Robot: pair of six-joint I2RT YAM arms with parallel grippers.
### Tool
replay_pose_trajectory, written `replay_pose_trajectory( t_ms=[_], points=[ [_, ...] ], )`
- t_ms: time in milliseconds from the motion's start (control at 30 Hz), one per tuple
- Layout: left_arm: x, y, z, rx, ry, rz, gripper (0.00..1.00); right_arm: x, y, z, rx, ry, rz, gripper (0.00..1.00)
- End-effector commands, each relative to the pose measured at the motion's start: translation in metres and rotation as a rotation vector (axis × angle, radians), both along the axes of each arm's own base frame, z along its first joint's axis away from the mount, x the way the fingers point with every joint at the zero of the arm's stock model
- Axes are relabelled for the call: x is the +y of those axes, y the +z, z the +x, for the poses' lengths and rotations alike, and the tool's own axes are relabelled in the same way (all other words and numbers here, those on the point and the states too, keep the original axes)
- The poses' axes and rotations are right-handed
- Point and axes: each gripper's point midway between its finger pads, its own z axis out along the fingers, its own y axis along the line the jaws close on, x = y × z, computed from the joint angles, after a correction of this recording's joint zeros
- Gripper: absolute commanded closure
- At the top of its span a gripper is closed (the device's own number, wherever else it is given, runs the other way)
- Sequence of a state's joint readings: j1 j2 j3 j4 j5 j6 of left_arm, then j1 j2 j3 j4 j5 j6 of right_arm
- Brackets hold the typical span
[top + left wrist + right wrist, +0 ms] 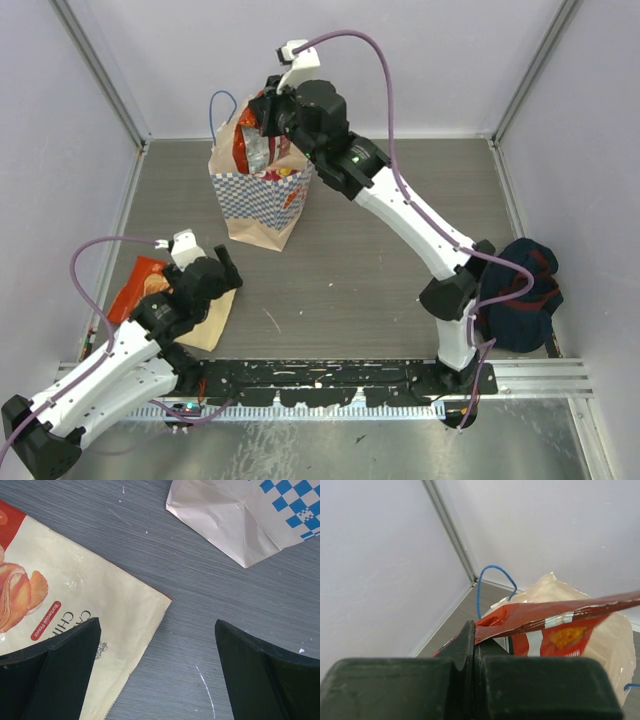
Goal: Place the snacks into the paper bag
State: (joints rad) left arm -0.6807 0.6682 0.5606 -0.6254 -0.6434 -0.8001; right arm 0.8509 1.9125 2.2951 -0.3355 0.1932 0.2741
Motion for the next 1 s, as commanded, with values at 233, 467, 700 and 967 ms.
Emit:
replay_pose_trajectory(
  t_ms=[233, 467, 700, 967],
  points=[
    [0.008, 0.012, 0.0, -0.054, 0.032, -0.008, 0.02, 0.01, -0.038, 0.085, -0.043, -0.193, 0.059, 0.99],
    [0.014, 0.013, -0.003, -0.059, 0.044, 0.002, 0.02, 0.017, -0.083, 0.103, 0.026, -0.203, 0.033, 0.99],
    [0.012, 0.011, -0.002, -0.059, 0.042, -0.001, 0.02, -0.005, -0.083, 0.11, 0.039, -0.304, 0.039, 1.0],
    [0.014, 0.014, -0.001, -0.063, 0.049, 0.005, 0.02, -0.028, -0.034, 0.092, -0.057, -0.312, 0.116, 0.99]
  ],
)
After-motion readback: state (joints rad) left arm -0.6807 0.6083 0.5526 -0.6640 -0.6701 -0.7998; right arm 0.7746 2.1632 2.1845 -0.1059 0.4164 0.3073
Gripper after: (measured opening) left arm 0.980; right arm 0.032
